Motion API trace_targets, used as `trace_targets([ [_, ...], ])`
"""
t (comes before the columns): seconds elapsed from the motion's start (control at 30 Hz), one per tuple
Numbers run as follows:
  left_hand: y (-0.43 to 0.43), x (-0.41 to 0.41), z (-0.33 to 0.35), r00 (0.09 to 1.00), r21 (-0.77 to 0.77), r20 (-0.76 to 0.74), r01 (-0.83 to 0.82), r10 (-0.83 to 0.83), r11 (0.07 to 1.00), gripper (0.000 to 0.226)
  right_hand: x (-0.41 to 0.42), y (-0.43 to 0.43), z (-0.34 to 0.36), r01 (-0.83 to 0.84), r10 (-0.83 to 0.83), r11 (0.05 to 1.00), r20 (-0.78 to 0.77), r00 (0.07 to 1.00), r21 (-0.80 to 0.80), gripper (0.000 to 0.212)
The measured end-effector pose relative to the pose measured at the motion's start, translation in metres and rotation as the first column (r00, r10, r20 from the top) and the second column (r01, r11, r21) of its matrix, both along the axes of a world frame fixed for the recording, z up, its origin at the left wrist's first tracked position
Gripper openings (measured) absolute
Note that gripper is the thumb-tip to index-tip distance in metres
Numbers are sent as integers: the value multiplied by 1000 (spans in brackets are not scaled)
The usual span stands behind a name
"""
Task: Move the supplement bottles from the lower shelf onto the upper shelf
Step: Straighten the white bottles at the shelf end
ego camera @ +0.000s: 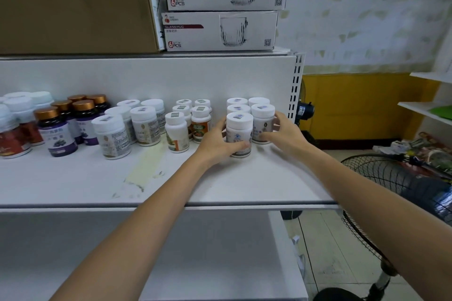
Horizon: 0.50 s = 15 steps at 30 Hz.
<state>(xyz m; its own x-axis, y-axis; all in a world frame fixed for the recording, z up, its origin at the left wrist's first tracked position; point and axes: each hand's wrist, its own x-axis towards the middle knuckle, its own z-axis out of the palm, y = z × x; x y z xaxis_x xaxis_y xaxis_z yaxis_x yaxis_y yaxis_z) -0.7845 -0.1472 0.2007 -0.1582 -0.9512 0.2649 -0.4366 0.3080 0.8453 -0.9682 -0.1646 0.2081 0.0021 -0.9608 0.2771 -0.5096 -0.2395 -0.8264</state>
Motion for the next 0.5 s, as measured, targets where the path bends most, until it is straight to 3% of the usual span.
trace_targets([
  [0.17, 3, -4, -4, 998, -44, -1, -57, 57, 997, 71, -2, -4, -9, 61, -59, 998, -169, 984, 8, 53],
  [0.27, 3, -3, -4, 991, -107, 21, -126, 129, 986, 81, -2, -2, -9, 62, -64, 998, -158, 985, -14, 52],
  [0.5, 8, -2, -5, 985, -152, 30, -164, 171, 975, 67, -1, -5, -11, 113, -122, 991, -130, 984, -73, 51],
])
